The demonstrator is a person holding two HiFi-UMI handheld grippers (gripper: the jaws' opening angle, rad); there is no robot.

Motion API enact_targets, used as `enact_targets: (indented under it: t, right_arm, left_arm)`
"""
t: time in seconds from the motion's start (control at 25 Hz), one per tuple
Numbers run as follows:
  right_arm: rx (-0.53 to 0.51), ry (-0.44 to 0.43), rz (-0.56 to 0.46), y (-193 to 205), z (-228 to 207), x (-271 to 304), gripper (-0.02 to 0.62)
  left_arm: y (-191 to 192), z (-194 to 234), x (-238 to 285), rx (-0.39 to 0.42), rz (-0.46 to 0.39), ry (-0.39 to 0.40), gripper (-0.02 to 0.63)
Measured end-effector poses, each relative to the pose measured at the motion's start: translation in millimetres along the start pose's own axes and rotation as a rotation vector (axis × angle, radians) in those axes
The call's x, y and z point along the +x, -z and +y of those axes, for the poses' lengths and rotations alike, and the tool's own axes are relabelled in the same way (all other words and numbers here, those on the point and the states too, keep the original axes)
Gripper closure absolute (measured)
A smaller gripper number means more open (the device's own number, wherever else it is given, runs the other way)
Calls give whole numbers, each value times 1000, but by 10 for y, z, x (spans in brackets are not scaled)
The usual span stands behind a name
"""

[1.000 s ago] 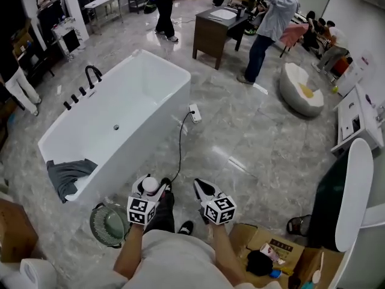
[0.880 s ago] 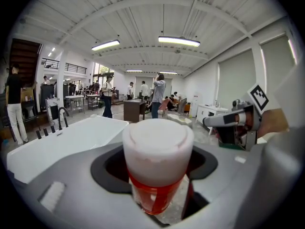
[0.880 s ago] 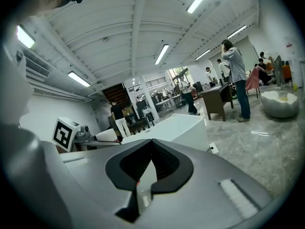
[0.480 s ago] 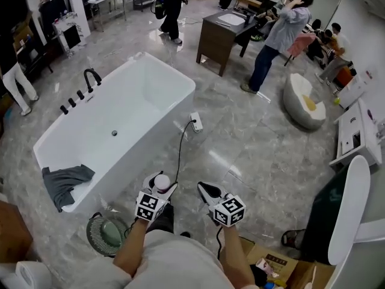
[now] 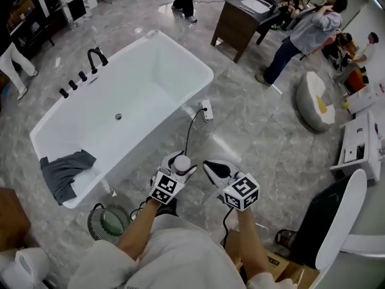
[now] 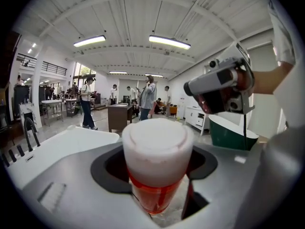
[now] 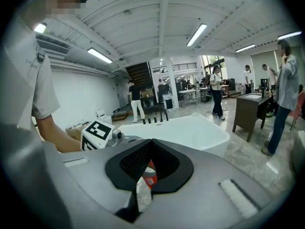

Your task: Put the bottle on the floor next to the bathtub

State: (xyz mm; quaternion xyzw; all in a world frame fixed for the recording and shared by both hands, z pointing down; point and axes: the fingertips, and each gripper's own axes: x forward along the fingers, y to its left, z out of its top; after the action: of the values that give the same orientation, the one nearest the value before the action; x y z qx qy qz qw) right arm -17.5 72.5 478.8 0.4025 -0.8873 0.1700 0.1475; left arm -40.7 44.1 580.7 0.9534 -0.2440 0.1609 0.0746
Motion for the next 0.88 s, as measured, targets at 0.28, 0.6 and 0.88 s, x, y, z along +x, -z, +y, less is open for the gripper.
enact_targets:
  t: [0.28,0.6,0.88]
  right_arm:
    - [-18,-22,167,-43,-200,826,518]
    - [2,4,387,153,-359,1322,333]
    - [-25,74,505,207,-719,1345,325]
  left_arm:
    - [37,387,346,93,29,25,265]
    - [-65,524,612,160,6,40,264]
    - [-88,647,923,251,49,-36,264]
